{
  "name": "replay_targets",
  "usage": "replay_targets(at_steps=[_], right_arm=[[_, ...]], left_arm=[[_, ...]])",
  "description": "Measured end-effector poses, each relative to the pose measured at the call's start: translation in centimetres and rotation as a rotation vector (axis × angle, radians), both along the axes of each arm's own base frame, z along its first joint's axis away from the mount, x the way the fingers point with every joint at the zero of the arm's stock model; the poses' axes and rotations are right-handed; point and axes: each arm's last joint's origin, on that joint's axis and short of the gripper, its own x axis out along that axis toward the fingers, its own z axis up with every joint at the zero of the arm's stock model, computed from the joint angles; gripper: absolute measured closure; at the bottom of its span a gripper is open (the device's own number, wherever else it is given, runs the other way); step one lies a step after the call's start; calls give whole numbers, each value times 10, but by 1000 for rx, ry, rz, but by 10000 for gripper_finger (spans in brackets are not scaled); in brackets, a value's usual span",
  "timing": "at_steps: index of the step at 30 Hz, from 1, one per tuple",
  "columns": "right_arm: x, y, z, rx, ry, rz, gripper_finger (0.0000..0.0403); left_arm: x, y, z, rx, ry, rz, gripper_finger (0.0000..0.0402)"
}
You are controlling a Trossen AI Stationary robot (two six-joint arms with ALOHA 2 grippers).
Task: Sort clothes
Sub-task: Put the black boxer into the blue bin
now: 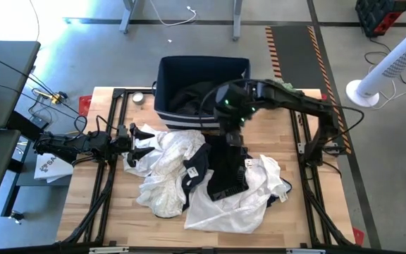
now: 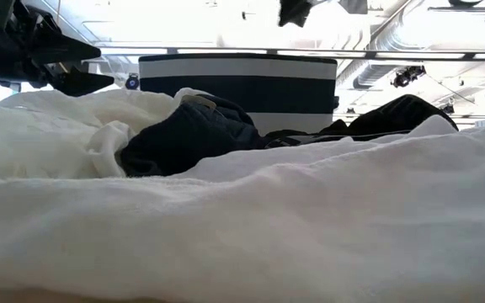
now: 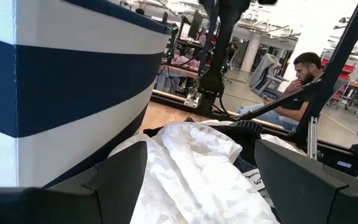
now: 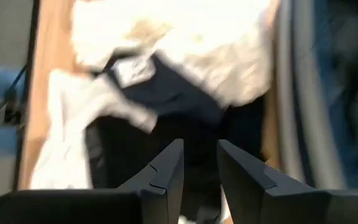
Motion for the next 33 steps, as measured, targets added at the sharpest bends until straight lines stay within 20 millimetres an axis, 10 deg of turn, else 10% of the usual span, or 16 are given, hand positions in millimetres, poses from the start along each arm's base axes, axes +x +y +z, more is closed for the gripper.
replay_targets(at_steps=[14, 26, 33], right_arm=[[-55, 73, -130, 222, 287, -279, 307], [-61, 79, -194, 196, 208, -539, 224], [-66, 80, -211, 272, 245, -496, 354]], left_arm=[[0, 0, 0, 0, 1, 0, 106], [0, 0, 0, 0, 1, 0, 106], [0, 0, 0, 1, 1, -1, 106]])
